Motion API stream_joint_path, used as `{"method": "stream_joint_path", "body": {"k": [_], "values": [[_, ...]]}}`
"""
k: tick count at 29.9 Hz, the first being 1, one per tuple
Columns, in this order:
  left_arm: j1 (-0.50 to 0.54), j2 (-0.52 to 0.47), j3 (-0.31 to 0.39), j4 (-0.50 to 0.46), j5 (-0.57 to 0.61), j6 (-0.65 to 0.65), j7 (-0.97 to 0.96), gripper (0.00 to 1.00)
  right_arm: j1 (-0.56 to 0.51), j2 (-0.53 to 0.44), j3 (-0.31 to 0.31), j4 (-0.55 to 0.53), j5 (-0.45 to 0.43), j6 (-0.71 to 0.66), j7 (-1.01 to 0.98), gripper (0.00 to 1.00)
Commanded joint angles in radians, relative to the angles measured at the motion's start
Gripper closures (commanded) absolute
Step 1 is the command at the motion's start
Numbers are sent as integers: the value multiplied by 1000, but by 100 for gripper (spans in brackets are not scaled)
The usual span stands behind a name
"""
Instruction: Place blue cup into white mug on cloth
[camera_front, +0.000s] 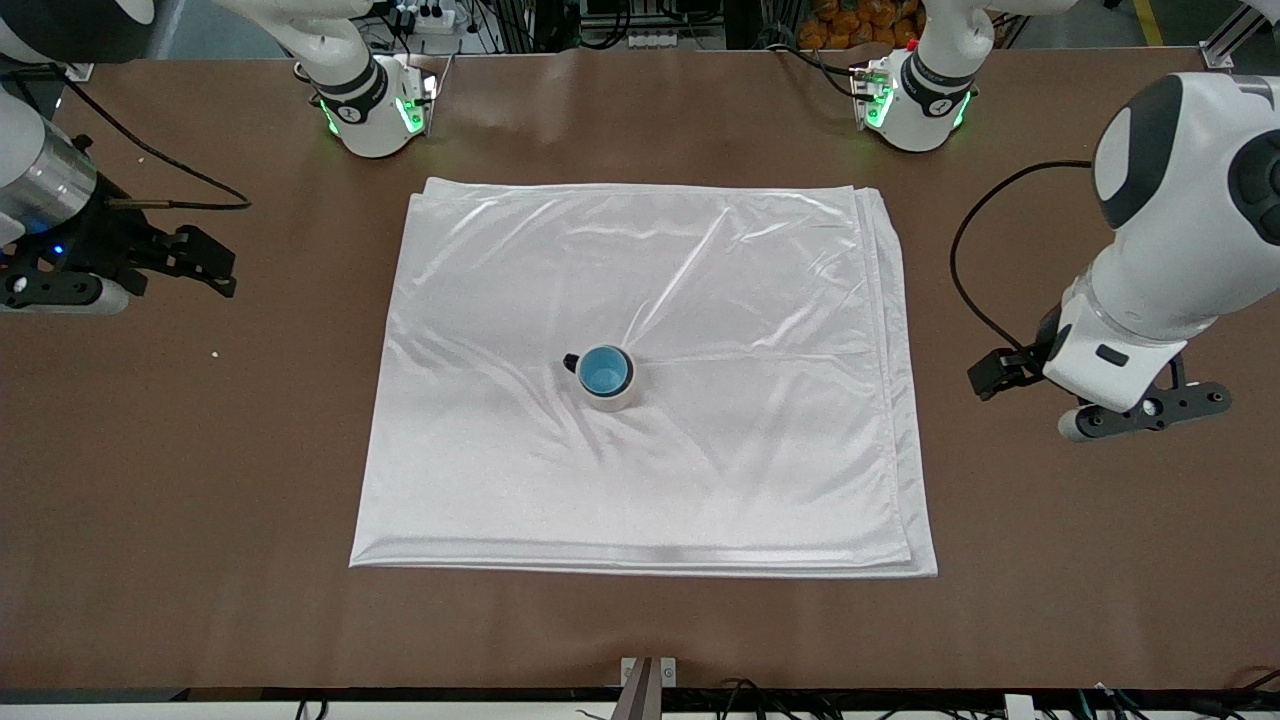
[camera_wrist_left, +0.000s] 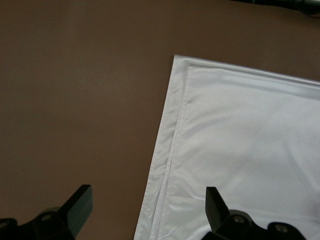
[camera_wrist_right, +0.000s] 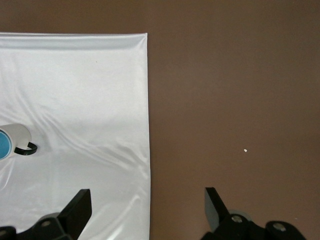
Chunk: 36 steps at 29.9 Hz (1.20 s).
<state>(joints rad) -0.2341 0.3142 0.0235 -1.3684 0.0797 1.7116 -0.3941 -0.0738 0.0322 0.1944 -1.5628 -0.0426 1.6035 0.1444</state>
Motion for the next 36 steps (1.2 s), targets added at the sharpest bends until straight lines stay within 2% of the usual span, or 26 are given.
{"method": "stream_joint_path", "body": {"k": [1, 18, 36], "values": [[27, -32, -5, -29, -23, -24, 40, 0, 5, -25, -10, -25, 18, 12, 9, 0], [56, -40, -1, -20, -20, -23, 106, 0, 6, -25, -10, -25, 18, 12, 9, 0], [111, -150, -13, -35, -94, -32, 133, 0, 5, -25, -10, -25, 20, 10, 9, 0]]}}
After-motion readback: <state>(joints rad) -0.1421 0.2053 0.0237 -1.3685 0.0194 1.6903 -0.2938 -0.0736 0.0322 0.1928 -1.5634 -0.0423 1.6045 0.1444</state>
